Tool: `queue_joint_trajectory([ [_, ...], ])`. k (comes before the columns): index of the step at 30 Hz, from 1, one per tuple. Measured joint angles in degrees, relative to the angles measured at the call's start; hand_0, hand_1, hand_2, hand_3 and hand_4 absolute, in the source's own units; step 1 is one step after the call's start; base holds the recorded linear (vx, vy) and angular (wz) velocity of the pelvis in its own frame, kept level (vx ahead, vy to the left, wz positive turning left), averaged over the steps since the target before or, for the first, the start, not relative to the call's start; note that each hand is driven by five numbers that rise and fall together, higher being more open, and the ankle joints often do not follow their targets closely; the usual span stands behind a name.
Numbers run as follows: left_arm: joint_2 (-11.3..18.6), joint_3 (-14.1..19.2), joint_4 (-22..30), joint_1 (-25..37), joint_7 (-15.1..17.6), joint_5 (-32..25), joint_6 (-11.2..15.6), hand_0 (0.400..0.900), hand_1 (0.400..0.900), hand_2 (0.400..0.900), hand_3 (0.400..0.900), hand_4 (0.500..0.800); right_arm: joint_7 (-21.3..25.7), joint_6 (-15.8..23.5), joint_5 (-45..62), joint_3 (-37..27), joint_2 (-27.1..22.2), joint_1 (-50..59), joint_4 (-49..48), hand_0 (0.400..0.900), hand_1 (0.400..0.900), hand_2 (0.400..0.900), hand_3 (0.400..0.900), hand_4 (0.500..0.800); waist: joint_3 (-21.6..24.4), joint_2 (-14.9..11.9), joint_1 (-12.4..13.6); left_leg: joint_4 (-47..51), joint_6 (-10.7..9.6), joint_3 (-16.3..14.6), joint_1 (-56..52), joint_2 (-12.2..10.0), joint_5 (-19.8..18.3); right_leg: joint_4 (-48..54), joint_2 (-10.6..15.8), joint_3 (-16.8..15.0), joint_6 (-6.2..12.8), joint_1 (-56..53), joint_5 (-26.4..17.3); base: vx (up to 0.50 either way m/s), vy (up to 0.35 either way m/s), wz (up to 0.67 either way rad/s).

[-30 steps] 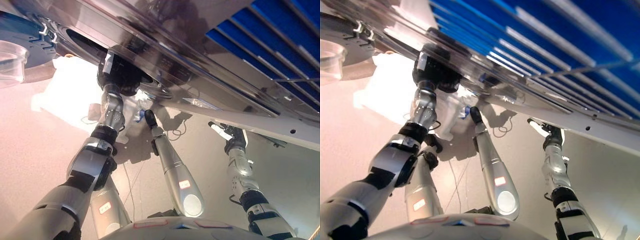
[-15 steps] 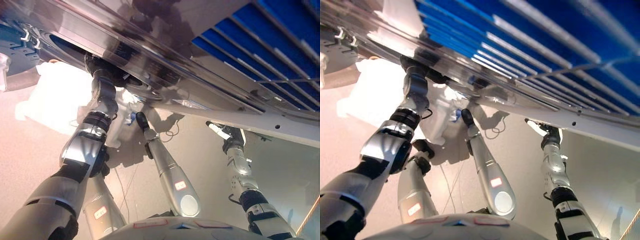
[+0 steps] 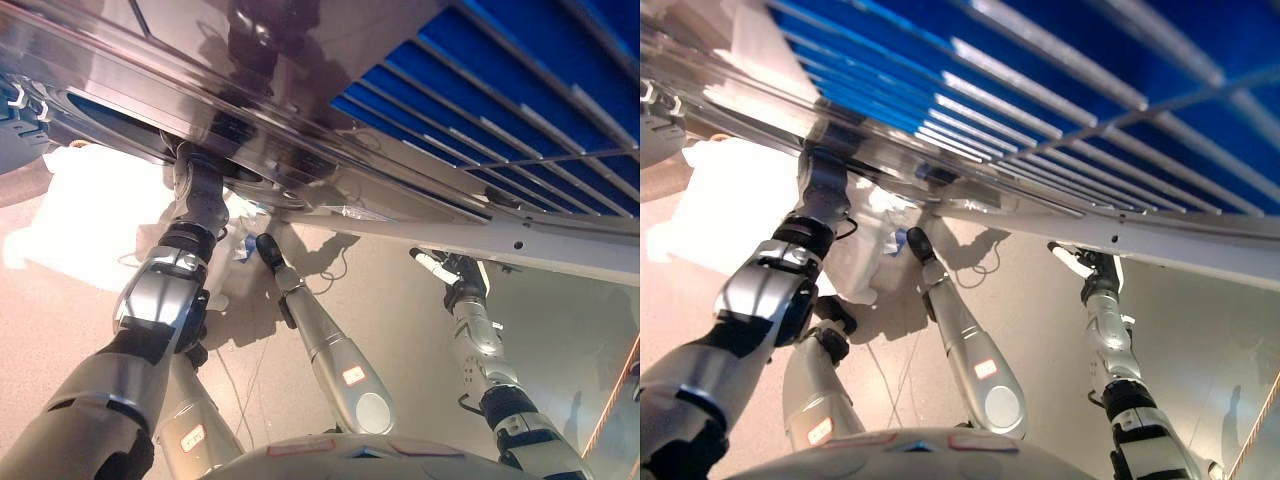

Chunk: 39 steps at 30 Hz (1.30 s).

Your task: Put the clothes in the basket into the washing machine.

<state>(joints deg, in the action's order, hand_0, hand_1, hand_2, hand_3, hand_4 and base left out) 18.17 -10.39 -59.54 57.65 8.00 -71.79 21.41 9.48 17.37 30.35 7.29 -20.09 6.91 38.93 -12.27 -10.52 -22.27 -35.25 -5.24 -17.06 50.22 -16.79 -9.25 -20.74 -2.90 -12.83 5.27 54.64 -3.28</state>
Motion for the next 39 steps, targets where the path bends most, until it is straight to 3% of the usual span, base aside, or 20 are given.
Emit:
queue_joint_trajectory([
  [5, 2.1, -0.5, -0.5, 0.1, 0.7, 4.5, 0.0, 0.4, 0.4, 0.4, 0.4, 0.5, -0.1, 0.0, 0.0, 0.0, 0.0, 0.0, 0.1, 0.9, 0.9, 0.9, 0.9, 0.8, 0.4, 0.1, 0.1, -0.2, 0.2, -0.5, 0.1, -0.1, -0.2, 0.8, 0.1, -0.4, 0.0, 0.0, -0.5, 0.01, -0.009, 0.04],
  [7, 3.3, -2.1, -1.0, 0.3, 1.8, 8.6, -0.2, 0.4, 0.4, 0.4, 0.4, 0.5, -0.1, 0.0, 0.0, 0.0, 0.0, -0.1, 0.0, 0.9, 0.9, 0.9, 0.9, 0.8, 0.4, 0.1, 0.1, -0.2, 0.2, -0.6, 0.1, -0.1, -0.2, 0.8, 0.1, -0.4, 0.0, 0.0, -0.5, 0.01, -0.011, 0.09],
  [11, 6.7, -9.2, -3.9, 3.0, 6.5, 22.5, -2.1, 0.4, 0.4, 0.4, 0.4, 0.5, -0.2, 0.0, 0.0, 0.0, -0.2, -0.2, 0.0, 0.9, 0.9, 0.9, 0.9, 0.8, 0.5, 0.2, 0.6, -0.2, 0.2, -0.6, 0.2, -0.1, -0.2, 0.6, 0.1, -0.3, -0.01, 0.2, -0.5, 0.0, -0.011, 0.11],
  [14, 8.2, -15.4, -4.8, 5.4, 10.5, 36.4, -4.9, 0.492, 0.492, 0.492, 0.492, 0.555, -0.2, 0.1, 0.0, 0.0, -0.6, -0.4, 0.0, 0.9, 0.9, 0.9, 0.9, 0.8, 0.8, 0.7, 1.0, -0.2, 0.2, -0.4, 0.7, 0.0, -0.2, 0.6, 0.2, -0.2, -0.01, 0.5, -0.5, -0.01, 0.004, 0.1],
  [15, 8.6, -16.4, -5.0, 6.0, 11.5, 39.9, -5.6, 0.573, 0.573, 0.573, 0.573, 0.604, -0.2, 0.1, 0.0, 0.0, -1.0, -0.6, -0.1, 0.9, 0.9, 0.9, 0.9, 0.8, 1.0, 1.1, 1.2, -0.1, 0.2, -0.4, 0.9, 0.0, -0.2, 0.6, 0.3, -0.2, -0.01, 0.7, -0.5, -0.01, 0.023, 0.11],
  [20, 10.9, -30.4, -6.9, 11.1, 17.9, 70.4, -13.4, 0.639, 0.639, 0.639, 0.639, 0.644, -0.1, 1.5, -0.1, 0.0, -2.2, -1.0, -0.3, 0.9, 0.9, 0.9, 0.9, 0.8, 1.4, 2.1, 1.7, 0.1, 0.4, 0.2, 1.8, 0.2, 0.0, 0.5, 0.8, 1.0, -0.01, 1.3, -0.5, -0.01, 0.02, 0.06],
  [21, 11.1, -31.8, -7.0, 11.5, 18.6, 74.4, -14.4, 0.861, 0.861, 0.861, 0.861, 0.776, 0.0, 1.7, -0.1, 0.0, -2.4, -1.0, -0.3, 0.9, 0.9, 0.9, 0.9, 0.8, 1.4, 2.1, 1.7, 0.2, 0.4, 0.2, 1.8, 0.2, 0.0, 0.5, 0.9, 1.1, -0.01, 1.3, -0.5, -0.01, 0.016, 0.03],
  [22, 11.3, -33.2, -7.0, 11.9, 19.5, 79.0, -15.5, 0.9, 0.9, 0.9, 0.9, 0.8, 0.0, 1.9, -0.1, 0.0, -2.8, -1.0, -0.2, 0.9, 0.9, 0.9, 0.9, 0.8, 1.4, 2.1, 1.7, 0.4, 0.4, 0.3, 1.8, 0.2, 0.0, 0.5, 1.0, 1.2, -0.01, 1.3, -0.5, 0.0, 0.0, 0.0],
  [23, 11.2, -33.4, -7.1, 12.0, 20.0, 82.0, -16.2, 0.9, 0.9, 0.9, 0.9, 0.8, 0.0, 2.0, -0.1, 0.1, -3.2, -1.0, -0.3, 0.9, 0.9, 0.9, 0.9, 0.8, 1.4, 2.1, 1.7, 0.6, 0.5, 0.2, 1.7, 0.4, 0.2, 0.5, 1.1, 1.2, -0.01, 1.3, -0.5, 0.0, 0.0, 0.0],
  [27, 10.5, -33.8, -9.0, 12.5, 20.5, 87.5, -18.1, 0.9, 0.9, 0.9, 0.9, 0.8, 0.0, 2.3, -0.1, 0.2, -4.5, -1.0, -0.2, 0.9, 0.9, 0.9, 0.9, 0.8, 1.4, 2.1, 1.6, 0.6, 0.6, 0.2, 1.6, 0.8, 0.3, 0.5, 1.4, 1.2, 0.0, 1.3, -0.5, 0.0, 0.0, 0.0],
  [39, 10.2, -33.8, -9.3, 12.5, 20.4, 88.7, -18.7, 0.9, 0.9, 0.9, 0.9, 0.8, 0.1, 2.3, -0.2, 0.3, -5.6, -1.0, -0.2, 0.9, 0.9, 0.9, 0.9, 0.8, 1.2, 2.5, 2.2, 0.7, 0.7, 0.4, 1.5, 1.0, 0.4, -0.2, 2.2, 2.5, 0.0, 1.5, -0.5, 0.0, 0.005, 0.04],
])
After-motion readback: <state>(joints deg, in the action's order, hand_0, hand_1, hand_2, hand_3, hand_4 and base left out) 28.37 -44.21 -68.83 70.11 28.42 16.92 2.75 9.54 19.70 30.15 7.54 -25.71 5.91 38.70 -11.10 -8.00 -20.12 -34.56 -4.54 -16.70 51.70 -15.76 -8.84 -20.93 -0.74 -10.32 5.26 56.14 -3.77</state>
